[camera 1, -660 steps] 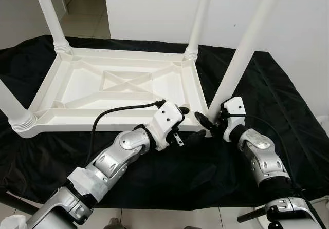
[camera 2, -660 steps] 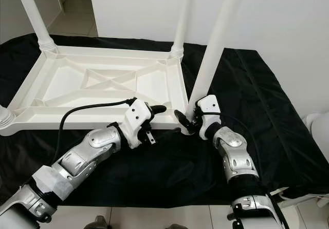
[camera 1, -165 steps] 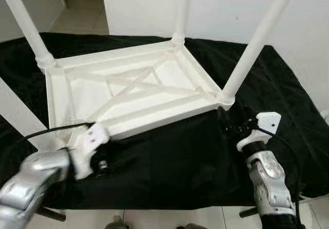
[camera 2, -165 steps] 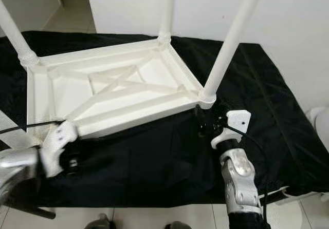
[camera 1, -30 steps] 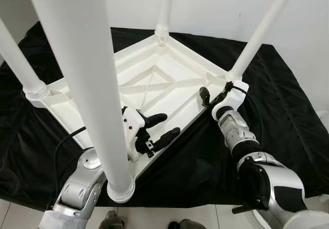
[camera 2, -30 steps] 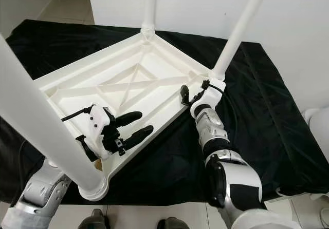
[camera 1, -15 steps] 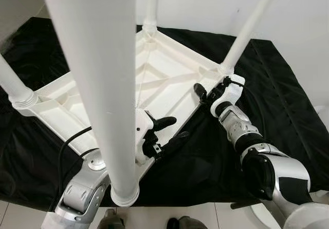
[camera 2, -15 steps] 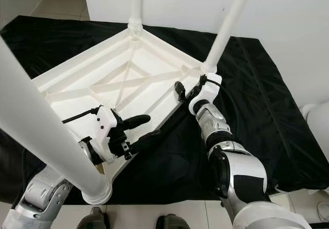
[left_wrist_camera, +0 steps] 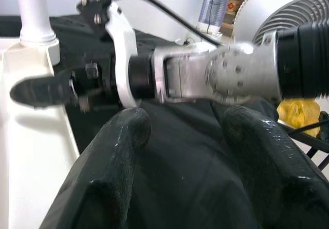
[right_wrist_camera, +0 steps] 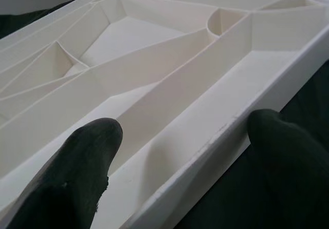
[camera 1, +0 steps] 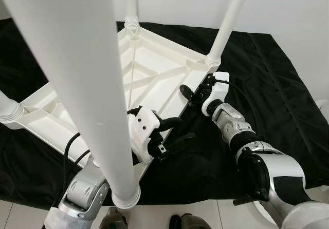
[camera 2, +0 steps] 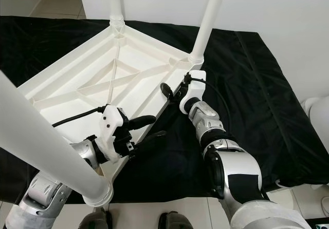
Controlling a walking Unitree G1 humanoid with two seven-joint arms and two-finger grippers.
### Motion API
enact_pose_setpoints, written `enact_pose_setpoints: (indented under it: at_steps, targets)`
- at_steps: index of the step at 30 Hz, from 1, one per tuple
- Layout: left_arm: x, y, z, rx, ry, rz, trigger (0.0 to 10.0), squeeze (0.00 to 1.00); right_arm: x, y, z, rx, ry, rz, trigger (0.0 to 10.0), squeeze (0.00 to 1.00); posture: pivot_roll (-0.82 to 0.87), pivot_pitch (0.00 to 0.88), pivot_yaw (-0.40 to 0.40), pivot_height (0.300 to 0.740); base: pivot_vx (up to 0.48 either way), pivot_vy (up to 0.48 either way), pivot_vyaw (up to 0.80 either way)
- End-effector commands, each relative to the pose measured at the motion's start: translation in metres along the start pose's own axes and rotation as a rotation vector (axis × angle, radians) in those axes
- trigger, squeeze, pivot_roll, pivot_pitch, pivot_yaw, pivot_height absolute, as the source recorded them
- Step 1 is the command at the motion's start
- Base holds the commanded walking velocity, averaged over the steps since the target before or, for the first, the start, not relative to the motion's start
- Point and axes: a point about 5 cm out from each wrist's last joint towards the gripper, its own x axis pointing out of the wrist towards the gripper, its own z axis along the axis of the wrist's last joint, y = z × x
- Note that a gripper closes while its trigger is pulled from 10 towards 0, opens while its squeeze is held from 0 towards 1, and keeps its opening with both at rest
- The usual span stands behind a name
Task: Building children table
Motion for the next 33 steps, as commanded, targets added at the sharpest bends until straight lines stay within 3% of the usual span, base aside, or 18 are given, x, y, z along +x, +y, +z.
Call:
enact_pose_setpoints:
  at_steps: [1, 2, 4, 5, 7, 8, 11, 12, 13, 14, 16, 17, 18, 22, 29, 31, 32, 33]
  targets:
    - [0.003, -0.006, 0.002, 0.0, -0.006, -0.05, 10.0, 0.0, -0.002, 0.0, -0.006, -0.015, 0.013, 0.001, 10.0, 0.0, 0.08, 0.085, -0.031, 0.74, 0.0, 0.0, 0.0]
    - [0.004, -0.004, 0.001, 0.009, 0.005, -0.054, 10.0, 0.0, -0.009, -0.01, -0.004, -0.04, -0.035, -0.059, 10.0, 0.0, 0.07, 0.079, -0.027, 0.74, 0.0, 0.0, 0.0]
    - [0.004, -0.004, 0.001, 0.009, 0.005, -0.054, 10.0, 0.0, -0.009, -0.01, -0.004, -0.04, -0.035, -0.059, 10.0, 0.0, 0.07, 0.079, -0.027, 0.74, 0.0, 0.0, 0.0]
    - [0.005, -0.002, -0.002, 0.021, 0.026, -0.064, 10.0, 0.0, -0.019, -0.021, -0.003, -0.06, -0.102, -0.107, 10.0, 0.0, 0.06, 0.075, -0.029, 0.74, 0.0, 0.0, 0.0]
    - [0.005, -0.002, -0.002, 0.021, 0.026, -0.064, 10.0, 0.0, -0.019, -0.021, -0.003, -0.06, -0.102, -0.107, 10.0, 0.0, 0.06, 0.075, -0.029, 0.74, 0.0, 0.0, 0.0]
    - [0.004, 0.002, -0.005, 0.03, 0.044, -0.067, 10.0, 0.0, -0.031, -0.028, -0.003, -0.079, -0.165, -0.137, 10.0, 0.0, 0.06, 0.066, -0.029, 0.74, 0.0, 0.0, 0.0]
    - [0.004, 0.002, -0.005, 0.03, 0.044, -0.067, 10.0, 0.0, -0.031, -0.028, -0.003, -0.079, -0.165, -0.137, 10.0, 0.0, 0.06, 0.066, -0.029, 0.74, 0.0, 0.0, 0.0]
    - [-0.005, 0.016, -0.012, 0.071, 0.092, -0.051, 10.0, 0.0, -0.062, -0.032, -0.007, -0.081, -0.271, -0.169, 10.0, 0.0, 0.05, 0.057, -0.029, 0.74, 0.0, 0.0, 0.0]
    - [-0.005, 0.016, -0.012, 0.071, 0.092, -0.051, 10.0, 0.0, -0.062, -0.032, -0.007, -0.081, -0.271, -0.169, 10.0, 0.0, 0.05, 0.057, -0.029, 0.74, 0.0, 0.0, 0.0]
    - [-0.01, 0.024, -0.014, 0.08, 0.109, -0.028, 10.0, 0.0, -0.076, -0.03, -0.009, -0.082, -0.3, -0.179, 10.0, 0.0, 0.04, 0.054, -0.027, 0.74, 0.0, 0.0, 0.0]
    - [-0.01, 0.024, -0.014, 0.08, 0.109, -0.028, 10.0, 0.0, -0.076, -0.03, -0.009, -0.082, -0.3, -0.179, 10.0, 0.0, 0.04, 0.054, -0.027, 0.74, 0.0, 0.0, 0.0]
    - [-0.016, 0.03, -0.015, 0.079, 0.119, -0.018, 10.0, 0.0, -0.088, -0.029, -0.01, -0.081, -0.316, -0.191, 10.0, 0.0, 0.04, 0.052, -0.027, 0.74, 0.0, 0.0, 0.0]
    - [-0.016, 0.03, -0.015, 0.079, 0.119, -0.018, 10.0, 0.0, -0.088, -0.029, -0.01, -0.081, -0.316, -0.191, 10.0, 0.0, 0.04, 0.052, -0.027, 0.74, 0.0, 0.0, 0.0]
    - [-0.033, 0.041, -0.014, 0.075, 0.106, -0.027, 10.0, 0.0, -0.115, -0.026, -0.017, -0.067, -0.336, -0.238, 10.0, 0.0, 0.04, 0.042, -0.023, 0.74, 0.0, 0.0, 0.0]
    - [-0.04, 0.05, -0.012, 0.073, 0.098, -0.004, 10.0, 0.0, -0.126, -0.022, -0.019, -0.064, -0.353, -0.252, 10.0, 0.0, 0.04, 0.039, -0.019, 0.74, 0.0, 0.0, 0.0]
    - [-0.044, 0.055, -0.01, 0.066, 0.094, 0.009, 10.0, 0.04, -0.131, -0.02, -0.019, -0.063, -0.363, -0.26, 10.0, 0.0, 0.03, 0.041, -0.019, 0.74, 0.0, 0.0, 0.0]
    - [-0.048, 0.06, -0.009, 0.075, 0.094, 0.018, 10.0, 1.0, -0.138, -0.016, -0.017, -0.06, -0.363, -0.265, 10.0, 0.0, 0.03, 0.043, -0.019, 0.74, 0.0, 0.0, 0.0]
    - [-0.048, 0.06, -0.009, 0.075, 0.094, 0.018, 10.0, 1.0, -0.138, -0.016, -0.017, -0.06, -0.363, -0.265, 10.0, 0.0, 0.03, 0.043, -0.019, 0.74, 0.0, 0.0, 0.0]
